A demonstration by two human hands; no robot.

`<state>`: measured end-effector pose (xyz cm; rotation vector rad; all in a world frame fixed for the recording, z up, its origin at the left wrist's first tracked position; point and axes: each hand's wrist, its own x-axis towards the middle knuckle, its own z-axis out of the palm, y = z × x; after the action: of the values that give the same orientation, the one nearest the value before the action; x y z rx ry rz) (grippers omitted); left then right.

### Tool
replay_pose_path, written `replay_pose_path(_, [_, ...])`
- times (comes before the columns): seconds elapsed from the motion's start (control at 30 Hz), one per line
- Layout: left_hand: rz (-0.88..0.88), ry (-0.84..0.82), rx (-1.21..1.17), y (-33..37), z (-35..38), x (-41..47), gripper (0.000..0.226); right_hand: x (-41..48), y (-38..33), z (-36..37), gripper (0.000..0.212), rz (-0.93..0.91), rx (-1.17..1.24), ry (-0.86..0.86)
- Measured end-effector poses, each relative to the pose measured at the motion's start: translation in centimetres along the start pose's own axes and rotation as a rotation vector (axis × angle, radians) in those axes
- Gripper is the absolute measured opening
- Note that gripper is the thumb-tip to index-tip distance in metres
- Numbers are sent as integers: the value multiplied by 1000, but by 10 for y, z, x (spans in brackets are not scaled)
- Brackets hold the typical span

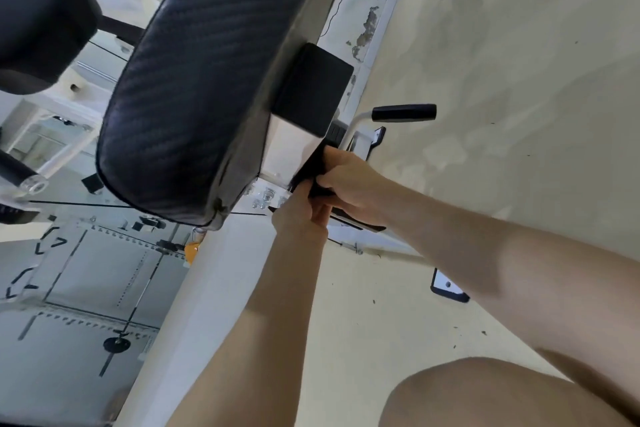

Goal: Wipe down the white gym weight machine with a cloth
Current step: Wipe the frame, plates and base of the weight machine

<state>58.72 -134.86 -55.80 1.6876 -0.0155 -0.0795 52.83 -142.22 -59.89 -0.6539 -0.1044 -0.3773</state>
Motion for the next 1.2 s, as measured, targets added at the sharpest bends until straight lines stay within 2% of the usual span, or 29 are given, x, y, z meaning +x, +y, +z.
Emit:
replay_pose_path(0.07, [23, -2, -52, 1, -1, -10, 24, 0, -2, -3, 56, 10, 1, -25])
replay_pose_path(0.17, [160, -99, -22, 4, -10, -41, 19, -20, 3, -12, 62, -49, 183, -81])
replay_pose_path(0.33, [475, -293, 70, 8, -7, -90, 15, -54, 3, -23, 54, -242, 423, -142])
replay_pose_path(0.4, [534, -251, 99, 4, -3, -86, 16, -52, -1, -23, 48, -274, 379, -105])
replay_pose_path(0.5, [410, -154, 126, 2, 3, -63, 9, -32, -2, -16, 35, -267, 177, 44])
replay_pose_path(0.6, [259, -106, 150, 7, 8, -46, 16, -13, -8, -7, 32, -174, 10, 133])
replay_pose_path(0.7, [285, -92, 121, 9, 6, -55, 13, -12, -10, -14, 31, -134, 76, 28])
replay_pose_path(0.8, [391, -225, 97, 4, 5, -85, 10, -33, -14, -29, 31, -234, 259, -121])
replay_pose_path(0.87, [441, -270, 45, 1, 7, -101, 9, -48, -19, -35, 34, -308, 290, -166])
replay_pose_path(0.9, [444, -265, 27, 1, 9, -105, 9, -52, -21, -35, 34, -326, 255, -137])
replay_pose_path(1.0, [339, -155, -29, 4, 20, -96, 14, -42, -24, -35, 35, -320, -93, 165])
replay_pose_path(1.03, [304, -113, -39, 5, 24, -91, 11, -36, -28, -33, 33, -299, -154, 213])
replay_pose_path(1.1, [267, -96, -54, 9, 33, -85, 6, -28, -34, -28, 34, -233, -87, 159])
replay_pose_path(1.2, [222, -106, -97, 9, 35, -85, 13, -29, -40, -27, 43, -180, 37, 90])
